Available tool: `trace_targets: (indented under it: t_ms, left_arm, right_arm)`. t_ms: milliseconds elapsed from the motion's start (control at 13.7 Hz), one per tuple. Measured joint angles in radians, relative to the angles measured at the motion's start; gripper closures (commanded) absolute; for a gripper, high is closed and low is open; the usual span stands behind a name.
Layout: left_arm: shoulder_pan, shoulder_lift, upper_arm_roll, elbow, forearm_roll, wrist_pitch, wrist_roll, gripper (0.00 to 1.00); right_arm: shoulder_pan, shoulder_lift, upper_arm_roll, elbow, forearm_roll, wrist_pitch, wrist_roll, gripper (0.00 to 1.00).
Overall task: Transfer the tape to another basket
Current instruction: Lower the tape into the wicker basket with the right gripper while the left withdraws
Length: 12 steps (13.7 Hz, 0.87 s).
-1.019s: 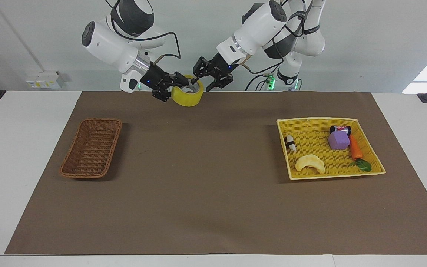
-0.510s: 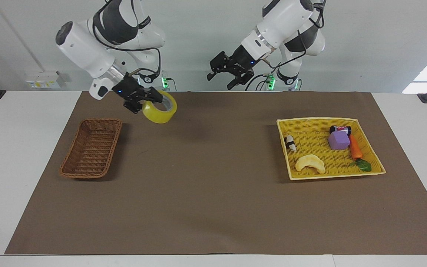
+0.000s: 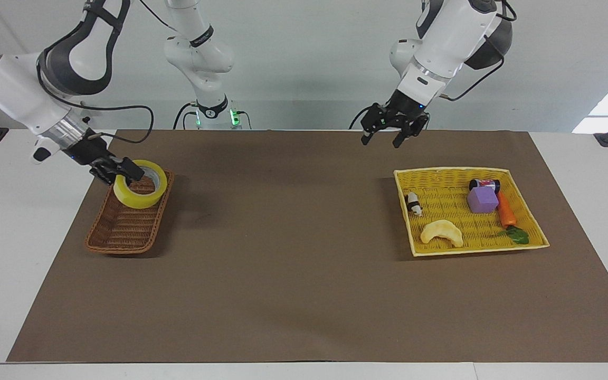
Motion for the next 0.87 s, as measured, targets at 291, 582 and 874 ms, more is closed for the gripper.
trace_targets:
  t_ms: [291, 582, 874]
  left_arm:
    - [0.143, 0.0, 0.003, 0.001, 0.119, -0.063, 0.163, 0.0]
    - [0.273, 0.011, 0.004, 0.082, 0.188, -0.221, 0.42, 0.0]
    - [0.331, 0.075, 0.002, 0.247, 0.229, -0.447, 0.49, 0.0]
  right_arm:
    - [-0.021, 0.042, 0.0, 0.004, -0.158, 0.017, -0.039, 1.0]
    - [-0.072, 0.069, -0.001, -0.03, -0.161, 0.037, -0.106, 1.0]
    - [-0.071, 0.071, 0.004, -0.1, -0.162, 0.096, -0.107, 1.0]
